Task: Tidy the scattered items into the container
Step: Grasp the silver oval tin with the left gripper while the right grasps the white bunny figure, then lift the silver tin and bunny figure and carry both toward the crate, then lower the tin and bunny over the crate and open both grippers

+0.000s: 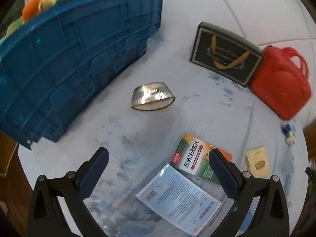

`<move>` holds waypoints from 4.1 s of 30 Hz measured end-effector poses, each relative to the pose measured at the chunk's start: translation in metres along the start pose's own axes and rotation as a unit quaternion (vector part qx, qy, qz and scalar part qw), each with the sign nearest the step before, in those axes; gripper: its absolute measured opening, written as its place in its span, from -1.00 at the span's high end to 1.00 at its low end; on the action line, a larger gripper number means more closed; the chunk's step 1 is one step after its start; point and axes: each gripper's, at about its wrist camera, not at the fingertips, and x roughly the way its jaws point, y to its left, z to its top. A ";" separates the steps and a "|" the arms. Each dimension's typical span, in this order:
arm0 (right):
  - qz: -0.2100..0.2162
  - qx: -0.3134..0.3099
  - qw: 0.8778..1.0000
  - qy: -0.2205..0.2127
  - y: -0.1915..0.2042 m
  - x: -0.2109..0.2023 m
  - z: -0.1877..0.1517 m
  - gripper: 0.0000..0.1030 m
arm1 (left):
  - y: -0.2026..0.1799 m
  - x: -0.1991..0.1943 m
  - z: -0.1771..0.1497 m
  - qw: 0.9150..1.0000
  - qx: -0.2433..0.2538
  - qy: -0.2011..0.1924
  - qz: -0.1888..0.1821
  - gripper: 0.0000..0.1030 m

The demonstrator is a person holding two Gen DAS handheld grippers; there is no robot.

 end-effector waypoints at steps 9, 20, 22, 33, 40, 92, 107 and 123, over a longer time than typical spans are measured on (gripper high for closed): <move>-0.009 -0.004 1.000 0.010 -0.053 0.106 0.073 -1.00 | -0.006 0.067 0.032 0.998 -0.027 0.019 0.046 -0.99; -0.016 -0.032 0.999 0.041 -0.066 0.189 0.109 -1.00 | -0.016 0.165 0.082 0.983 0.139 0.017 0.118 -1.00; -0.017 -0.036 0.998 0.047 -0.063 0.197 0.110 -1.00 | -0.012 0.184 0.089 0.983 0.149 0.025 0.106 -1.00; -0.014 -0.021 0.997 0.075 -0.061 0.215 0.116 -0.60 | 0.020 0.228 0.122 0.996 0.040 0.066 -0.045 -0.13; -0.008 -0.008 0.996 0.083 -0.063 0.216 0.115 -0.49 | 0.021 0.224 0.123 0.996 0.035 0.070 -0.035 0.06; 0.196 -0.143 0.970 -0.024 0.211 -0.033 0.009 0.03 | 0.043 -0.065 -0.020 0.993 0.095 -0.063 -0.031 0.51; 0.308 -0.293 0.904 -0.043 0.379 -0.112 -0.032 0.03 | 0.138 -0.174 -0.078 0.991 -0.005 -0.116 0.060 0.51; 0.329 -0.293 0.896 -0.058 0.489 -0.152 -0.035 0.03 | 0.240 -0.214 -0.033 0.988 0.018 -0.146 0.055 0.51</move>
